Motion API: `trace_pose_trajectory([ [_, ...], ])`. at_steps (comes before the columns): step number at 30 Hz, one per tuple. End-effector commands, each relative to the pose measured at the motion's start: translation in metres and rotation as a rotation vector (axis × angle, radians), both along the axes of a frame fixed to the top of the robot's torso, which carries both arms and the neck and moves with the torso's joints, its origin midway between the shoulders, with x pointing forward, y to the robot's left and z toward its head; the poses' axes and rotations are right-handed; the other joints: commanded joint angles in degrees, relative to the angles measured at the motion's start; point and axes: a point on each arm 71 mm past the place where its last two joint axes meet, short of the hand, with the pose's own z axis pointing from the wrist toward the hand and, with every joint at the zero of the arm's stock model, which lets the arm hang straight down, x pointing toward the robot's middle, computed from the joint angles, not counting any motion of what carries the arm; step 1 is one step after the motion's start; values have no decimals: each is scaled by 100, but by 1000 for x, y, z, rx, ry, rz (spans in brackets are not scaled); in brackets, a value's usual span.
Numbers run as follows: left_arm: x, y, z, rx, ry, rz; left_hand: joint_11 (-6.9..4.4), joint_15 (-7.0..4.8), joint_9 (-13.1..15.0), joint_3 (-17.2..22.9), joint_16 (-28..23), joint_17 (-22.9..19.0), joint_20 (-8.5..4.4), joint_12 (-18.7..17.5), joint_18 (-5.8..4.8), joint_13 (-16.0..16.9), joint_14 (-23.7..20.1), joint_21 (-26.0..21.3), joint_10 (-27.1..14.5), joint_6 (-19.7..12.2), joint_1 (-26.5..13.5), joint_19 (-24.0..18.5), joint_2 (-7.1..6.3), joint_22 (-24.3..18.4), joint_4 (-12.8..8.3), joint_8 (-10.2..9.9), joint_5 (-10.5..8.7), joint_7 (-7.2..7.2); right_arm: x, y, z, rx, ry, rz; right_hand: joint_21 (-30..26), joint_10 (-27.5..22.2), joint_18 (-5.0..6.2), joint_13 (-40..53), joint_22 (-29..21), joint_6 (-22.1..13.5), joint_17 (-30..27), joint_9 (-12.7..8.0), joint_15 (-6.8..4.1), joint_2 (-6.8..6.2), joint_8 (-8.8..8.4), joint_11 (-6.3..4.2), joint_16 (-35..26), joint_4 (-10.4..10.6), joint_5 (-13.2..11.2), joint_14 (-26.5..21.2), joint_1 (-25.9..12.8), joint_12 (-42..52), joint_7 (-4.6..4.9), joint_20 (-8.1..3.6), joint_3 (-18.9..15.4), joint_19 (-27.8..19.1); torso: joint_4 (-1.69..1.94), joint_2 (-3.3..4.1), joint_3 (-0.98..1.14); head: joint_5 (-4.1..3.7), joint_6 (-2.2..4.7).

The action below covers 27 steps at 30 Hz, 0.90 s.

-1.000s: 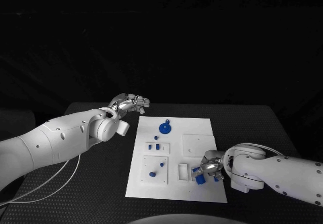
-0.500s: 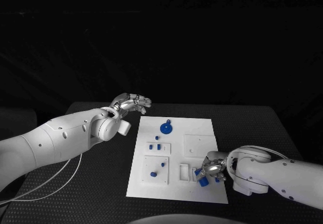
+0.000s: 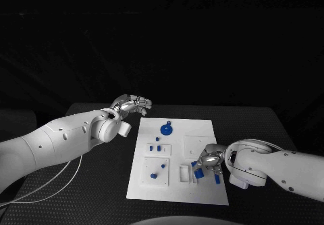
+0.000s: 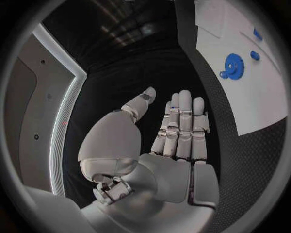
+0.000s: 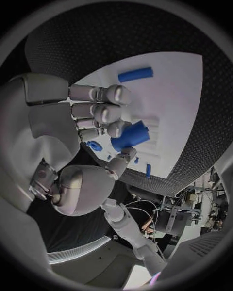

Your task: Assemble the parts on the task board

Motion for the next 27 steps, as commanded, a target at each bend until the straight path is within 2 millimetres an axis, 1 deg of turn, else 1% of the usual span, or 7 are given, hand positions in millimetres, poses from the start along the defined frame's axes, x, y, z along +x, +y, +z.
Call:
trace_pose_trajectory([
  [1,0,-3,1,-13,2,-15,-7,8,-6,4,-28,7,-14,-3,75,-5,37,-35,-36,-24,-24,33,19,10,31,40,18,-8,0,5,-3,22,49,-34,13,48,272,9,78,689,10,-3,-42,-54,-38,-2,-32,8,-3,11,-136,-24,34,38,-52,6,7,2,4,10,-11],
  [6,-1,-4,1,-13,3,-17,-6,8,-6,2,-29,9,-13,-3,75,-5,37,-36,-37,-23,-28,33,17,12,33,41,18,-8,3,12,-7,-18,40,5,15,51,272,29,76,703,33,-28,-44,-109,-64,-4,-47,48,-17,15,-271,-47,33,39,-149,-1,8,5,-5,13,-23],
  [7,-1,-4,1,-13,3,-17,-6,8,-6,2,-29,9,-13,-3,75,-5,37,-36,-37,-23,-29,33,17,13,34,41,17,-8,4,12,-7,-24,36,10,14,50,272,32,76,705,37,-31,-44,-122,-67,-3,-50,63,-21,15,-306,-51,34,40,-170,-2,5,5,-2,15,-25],
  [8,-1,-4,1,-14,3,-18,-6,8,-6,1,-30,10,-13,-3,74,-5,37,-37,-37,-23,-32,34,18,13,37,41,17,-8,3,12,-9,-27,41,12,14,49,272,35,75,704,40,-34,-45,-127,-71,-3,-52,73,-25,15,-331,-55,34,40,-184,-4,7,4,-4,19,-28],
  [11,-1,-4,0,-13,5,-19,-5,10,-8,-2,-35,19,-11,-2,73,-5,37,-43,-39,-25,-64,37,34,20,70,43,18,-7,-1,13,-14,-30,65,16,14,46,272,47,74,708,53,-39,-48,-218,-79,-6,-57,119,-34,13,-452,-65,31,38,-261,-11,9,4,-1,24,-25],
  [16,-1,-4,1,-13,5,-19,-4,10,-9,-5,-38,24,-11,-2,73,-5,37,-46,-41,-27,-78,37,36,24,84,43,18,-6,-4,17,-17,-33,75,32,19,45,272,64,75,710,70,-42,-55,-240,-88,-10,-64,151,-34,11,-556,-75,27,26,-342,-16,1,5,10,44,-36],
  [27,-1,-4,1,-13,6,-19,-4,10,-11,-7,-42,29,-11,-2,74,-6,37,-51,-44,-29,-92,37,35,28,98,44,19,-6,-4,21,-20,-30,59,33,20,42,272,83,74,714,90,-47,-59,-241,-98,-13,-74,202,-33,9,-700,-91,25,13,-442,-31,-2,4,14,66,-50],
])
